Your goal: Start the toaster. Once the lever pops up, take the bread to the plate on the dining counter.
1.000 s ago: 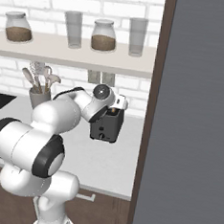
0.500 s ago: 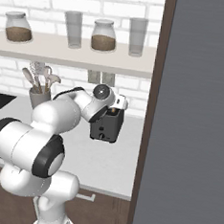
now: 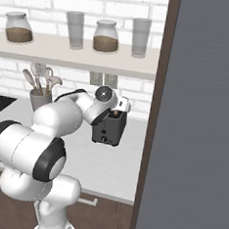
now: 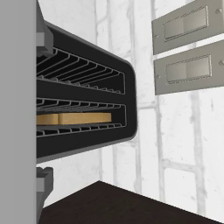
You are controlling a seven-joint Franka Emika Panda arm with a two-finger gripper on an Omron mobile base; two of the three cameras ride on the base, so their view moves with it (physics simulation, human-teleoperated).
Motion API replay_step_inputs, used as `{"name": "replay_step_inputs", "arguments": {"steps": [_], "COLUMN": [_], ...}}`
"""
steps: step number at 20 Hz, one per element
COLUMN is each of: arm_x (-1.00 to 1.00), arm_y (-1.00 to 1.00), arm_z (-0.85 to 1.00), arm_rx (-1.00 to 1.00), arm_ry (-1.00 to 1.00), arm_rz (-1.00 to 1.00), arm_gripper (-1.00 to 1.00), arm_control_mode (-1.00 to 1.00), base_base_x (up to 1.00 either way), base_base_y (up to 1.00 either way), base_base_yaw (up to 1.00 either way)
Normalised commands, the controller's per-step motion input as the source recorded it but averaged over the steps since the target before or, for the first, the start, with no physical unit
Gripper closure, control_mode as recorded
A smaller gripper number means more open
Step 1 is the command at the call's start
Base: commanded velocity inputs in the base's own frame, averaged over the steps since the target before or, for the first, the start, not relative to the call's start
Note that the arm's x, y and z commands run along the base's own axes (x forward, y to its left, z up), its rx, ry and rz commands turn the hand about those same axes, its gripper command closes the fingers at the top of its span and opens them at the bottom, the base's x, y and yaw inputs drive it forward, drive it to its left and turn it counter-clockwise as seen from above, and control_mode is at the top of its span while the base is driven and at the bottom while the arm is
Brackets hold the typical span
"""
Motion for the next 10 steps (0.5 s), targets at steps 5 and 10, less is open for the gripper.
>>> {"name": "replay_step_inputs", "arguments": {"steps": [5,10], "arm_x": [0.00,0.00], "arm_y": [0.00,0.00], "arm_z": [0.00,0.00], "arm_rx": [0.00,0.00], "arm_ry": [0.00,0.00], "arm_rz": [0.00,0.00], "arm_gripper": [-1.00,-1.00], "arm_control_mode": [-1.00,-1.00], "base_base_x": [0.00,0.00], "base_base_y": [0.00,0.00], "base_base_yaw": [0.00,0.00]}}
